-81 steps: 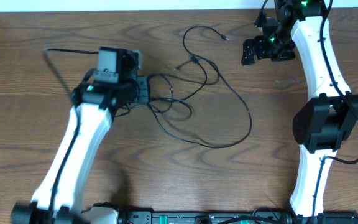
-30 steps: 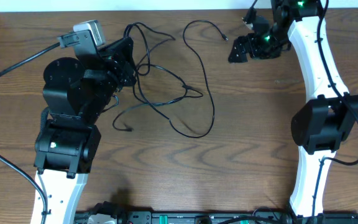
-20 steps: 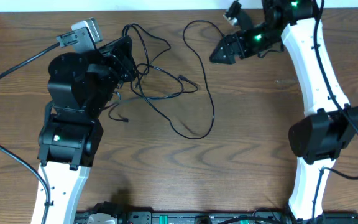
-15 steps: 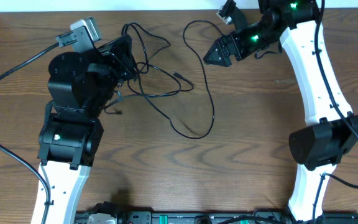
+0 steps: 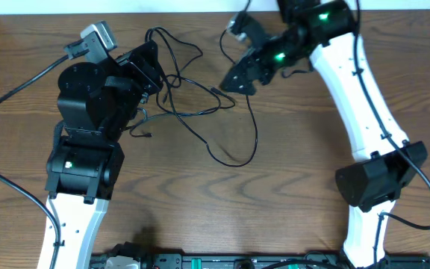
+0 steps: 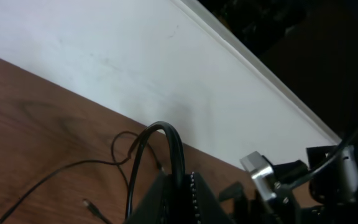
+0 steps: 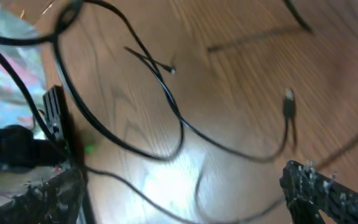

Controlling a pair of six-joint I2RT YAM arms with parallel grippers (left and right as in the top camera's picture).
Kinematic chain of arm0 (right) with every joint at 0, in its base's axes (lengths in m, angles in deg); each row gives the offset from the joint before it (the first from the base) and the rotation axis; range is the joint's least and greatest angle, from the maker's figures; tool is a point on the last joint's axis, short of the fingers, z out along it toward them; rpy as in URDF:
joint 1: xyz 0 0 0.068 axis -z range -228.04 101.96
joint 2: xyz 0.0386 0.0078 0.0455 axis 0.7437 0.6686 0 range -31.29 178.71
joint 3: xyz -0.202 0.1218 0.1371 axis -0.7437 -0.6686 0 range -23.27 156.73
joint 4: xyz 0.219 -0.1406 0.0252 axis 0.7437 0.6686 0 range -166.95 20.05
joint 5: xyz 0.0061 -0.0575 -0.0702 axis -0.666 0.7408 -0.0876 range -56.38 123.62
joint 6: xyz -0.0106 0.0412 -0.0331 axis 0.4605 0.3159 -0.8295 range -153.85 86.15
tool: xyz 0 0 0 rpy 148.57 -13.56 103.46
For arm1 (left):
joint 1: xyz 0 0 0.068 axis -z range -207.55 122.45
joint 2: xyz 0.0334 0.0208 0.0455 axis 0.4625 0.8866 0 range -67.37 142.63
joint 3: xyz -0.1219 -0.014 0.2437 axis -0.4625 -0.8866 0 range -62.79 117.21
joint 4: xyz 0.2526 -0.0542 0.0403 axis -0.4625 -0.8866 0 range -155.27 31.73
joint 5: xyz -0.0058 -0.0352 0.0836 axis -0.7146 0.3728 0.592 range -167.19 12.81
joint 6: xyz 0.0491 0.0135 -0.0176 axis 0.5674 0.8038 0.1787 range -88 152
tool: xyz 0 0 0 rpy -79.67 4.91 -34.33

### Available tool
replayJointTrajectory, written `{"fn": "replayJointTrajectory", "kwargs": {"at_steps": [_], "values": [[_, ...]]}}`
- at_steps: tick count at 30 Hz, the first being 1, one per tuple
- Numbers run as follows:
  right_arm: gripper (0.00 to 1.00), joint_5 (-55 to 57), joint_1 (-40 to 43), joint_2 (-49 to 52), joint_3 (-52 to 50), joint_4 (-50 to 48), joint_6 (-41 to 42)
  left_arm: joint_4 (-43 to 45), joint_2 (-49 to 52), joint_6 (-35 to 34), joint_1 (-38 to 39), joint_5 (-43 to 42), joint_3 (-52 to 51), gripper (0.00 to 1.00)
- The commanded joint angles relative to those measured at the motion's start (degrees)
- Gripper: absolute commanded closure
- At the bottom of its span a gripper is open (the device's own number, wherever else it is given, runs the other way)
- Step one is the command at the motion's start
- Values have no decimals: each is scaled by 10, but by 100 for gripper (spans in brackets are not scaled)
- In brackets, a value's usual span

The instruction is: Untangle cables

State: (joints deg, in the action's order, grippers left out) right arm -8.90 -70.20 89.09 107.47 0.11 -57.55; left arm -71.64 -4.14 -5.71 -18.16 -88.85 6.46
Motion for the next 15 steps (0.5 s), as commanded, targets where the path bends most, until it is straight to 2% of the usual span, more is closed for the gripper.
{"fn": "replayJointTrajectory", "kwargs": {"at_steps": [1, 6, 15], "values": [[1, -12, -22, 10, 1, -15, -31, 6, -4, -21, -1, 4, 16, 93], [1, -7, -53, 12, 1, -32, -52, 6, -4, -21, -1, 4, 16, 92], [14, 32, -81, 23, -1, -45, -52, 6, -4, -20, -1, 4, 16, 92]]}}
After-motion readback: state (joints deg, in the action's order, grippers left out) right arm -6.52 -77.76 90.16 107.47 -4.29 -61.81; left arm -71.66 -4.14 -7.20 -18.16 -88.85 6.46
